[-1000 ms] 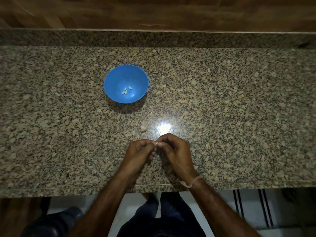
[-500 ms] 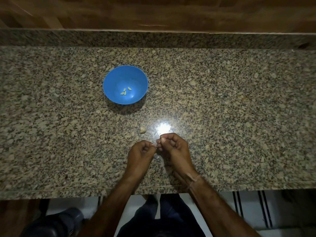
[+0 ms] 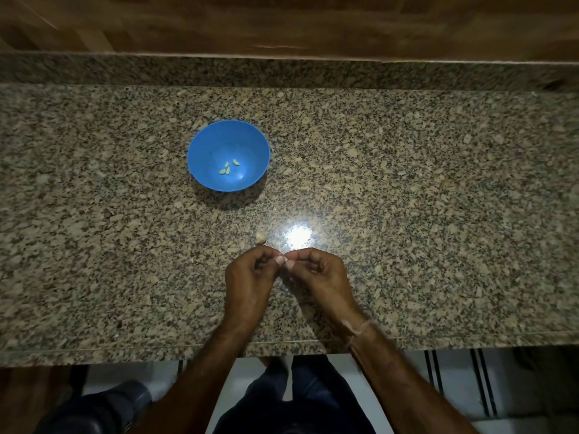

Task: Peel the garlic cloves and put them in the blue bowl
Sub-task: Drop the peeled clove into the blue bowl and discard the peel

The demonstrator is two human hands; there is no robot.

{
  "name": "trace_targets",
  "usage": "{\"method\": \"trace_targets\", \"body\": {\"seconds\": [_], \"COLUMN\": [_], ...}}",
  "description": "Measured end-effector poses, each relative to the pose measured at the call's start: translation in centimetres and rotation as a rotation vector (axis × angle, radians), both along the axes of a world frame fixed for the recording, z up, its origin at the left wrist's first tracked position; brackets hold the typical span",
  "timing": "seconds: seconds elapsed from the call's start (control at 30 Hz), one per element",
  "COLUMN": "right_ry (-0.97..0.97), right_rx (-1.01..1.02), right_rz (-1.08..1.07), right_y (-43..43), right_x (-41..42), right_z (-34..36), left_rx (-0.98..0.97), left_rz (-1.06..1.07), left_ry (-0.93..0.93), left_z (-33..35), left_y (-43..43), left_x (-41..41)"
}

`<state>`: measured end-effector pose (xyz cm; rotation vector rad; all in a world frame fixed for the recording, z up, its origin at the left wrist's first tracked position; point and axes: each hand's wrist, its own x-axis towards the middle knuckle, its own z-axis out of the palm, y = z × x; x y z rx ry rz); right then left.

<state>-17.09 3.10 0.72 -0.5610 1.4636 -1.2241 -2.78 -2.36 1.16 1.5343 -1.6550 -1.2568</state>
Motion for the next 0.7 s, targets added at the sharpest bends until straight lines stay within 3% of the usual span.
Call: {"method": "trace_targets", "body": {"seconds": [0.2,0.27,0.37,0.47,0.5,0.63,0.7], "right_ry": [0.49,0.573,0.461,0.383,0.34,0.042,-0.116], "right_rx": [-0.119,-0.11,-0.043,-0.027,-0.016,0.066,0.135], "right_rz": [0.065,0.093,0.102,0.095,0.089,0.044,0.001], "right_y": [0.1,-0.1,-0.2,0.0,-0.1,-0.4,-0.3], "right_x": [0.2,0.0,-0.1,-0.1,-0.1,0.2,0.5], "right_z": [0.1,-0.4,-0.7,-0.9,-0.9,-0.3,0.0], "left_rx": [0.007,-0.001,0.074,0.376,0.388,0.156,0.134], "left_rz": [-0.011,-0.016,-0.027,0.019,0.022,-0.031,-0.025], "left_ry": [-0.048,-0.055,-0.038,0.235,0.273,0.19,0.16], "left_z": [0.0,0.2,0.1,-0.1,0.0,0.0,-0.3], "left_y": [0.1,0.1,0.1,0.1,0.1,0.2,0.2], "left_x": [-0.1,-0.1,0.0,0.0,0.0,0.1,0.1]}}
